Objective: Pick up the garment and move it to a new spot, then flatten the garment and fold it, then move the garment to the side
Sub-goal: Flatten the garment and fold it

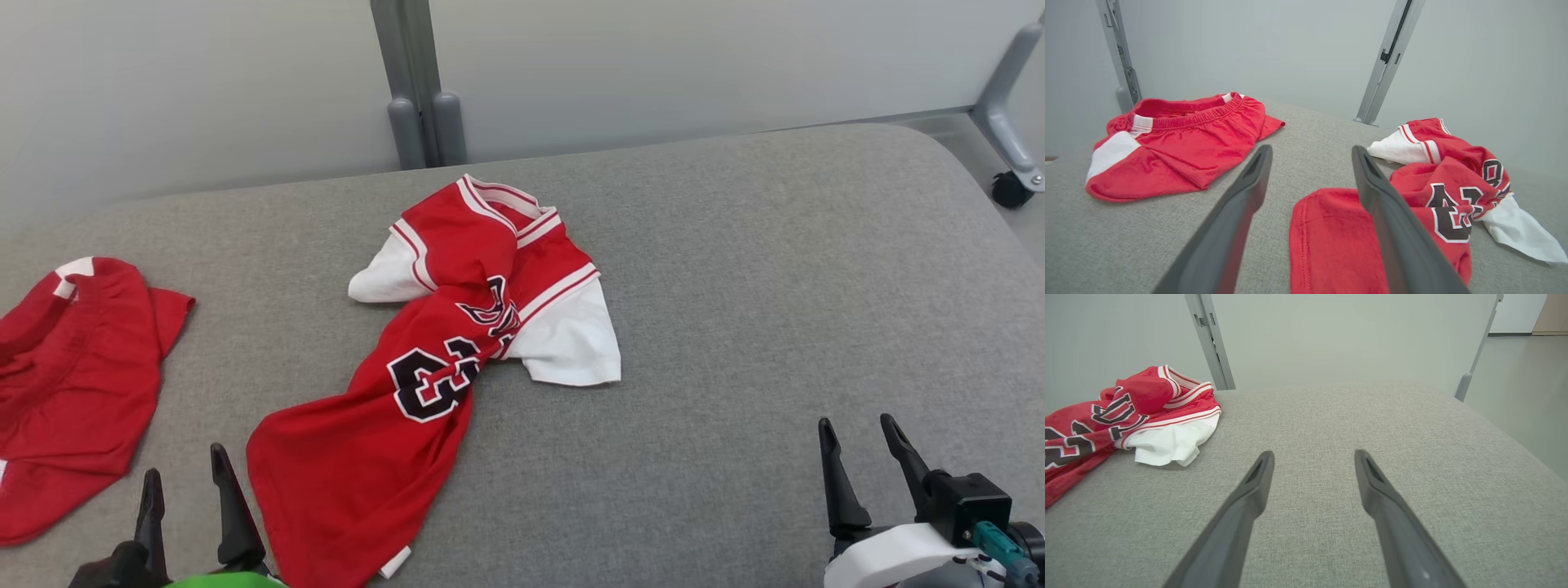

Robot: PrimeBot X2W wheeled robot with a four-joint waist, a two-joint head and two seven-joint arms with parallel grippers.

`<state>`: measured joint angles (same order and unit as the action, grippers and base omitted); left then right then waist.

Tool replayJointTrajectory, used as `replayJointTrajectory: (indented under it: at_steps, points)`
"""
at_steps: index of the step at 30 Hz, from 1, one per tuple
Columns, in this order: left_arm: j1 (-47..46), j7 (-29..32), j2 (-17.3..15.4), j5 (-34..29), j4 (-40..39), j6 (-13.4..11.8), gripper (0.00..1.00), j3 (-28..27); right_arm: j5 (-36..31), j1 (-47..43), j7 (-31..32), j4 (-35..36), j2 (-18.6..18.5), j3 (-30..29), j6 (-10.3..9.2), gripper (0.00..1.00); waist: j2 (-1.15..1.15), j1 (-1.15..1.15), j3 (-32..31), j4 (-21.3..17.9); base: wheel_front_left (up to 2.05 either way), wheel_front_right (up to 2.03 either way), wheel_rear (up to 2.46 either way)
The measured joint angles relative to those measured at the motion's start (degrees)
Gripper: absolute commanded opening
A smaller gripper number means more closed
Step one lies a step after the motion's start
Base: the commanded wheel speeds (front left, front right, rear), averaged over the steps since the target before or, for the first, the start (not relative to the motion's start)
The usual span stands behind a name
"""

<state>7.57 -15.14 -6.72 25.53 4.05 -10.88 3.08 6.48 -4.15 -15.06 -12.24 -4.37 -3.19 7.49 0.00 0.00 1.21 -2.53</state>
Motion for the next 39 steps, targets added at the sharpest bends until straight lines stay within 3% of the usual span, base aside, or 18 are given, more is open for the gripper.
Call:
replayJointTrajectory:
  at_steps: [4,9,26,31,39]
  points:
    - [3.63,0.00,2.89,-5.69,-3.26,2.75,1.00,-2.97,-0.30,-0.28,0.00,0.80,0.10,-0.79,0.00,1.00,0.00,0.00,-0.55,1.85,0.00,0.00,0.00]
    - [6.62,0.00,3.75,-9.13,-2.21,6.83,1.00,-3.90,-0.65,-0.36,0.00,0.99,0.36,-0.80,0.00,1.00,0.00,0.00,-1.66,3.51,0.00,0.00,0.00]
    - [6.97,0.00,3.81,-7.45,-2.18,7.87,1.00,-2.21,-0.62,2.93,0.00,0.60,0.73,4.88,0.00,1.00,0.00,0.00,-2.41,6.75,0.00,0.00,0.00]
    - [5.48,0.01,3.81,-7.62,-2.83,8.22,1.00,-0.10,0.02,10.33,0.10,-7.80,0.45,7.59,0.00,1.00,0.00,0.00,-1.06,8.36,0.00,0.00,0.00]
    - [0.59,0.00,3.83,-6.33,-2.78,7.76,1.00,4.30,-0.48,27.16,11.52,-25.02,-0.21,10.98,0.03,1.00,0.00,0.00,3.56,11.83,0.00,0.00,0.00]
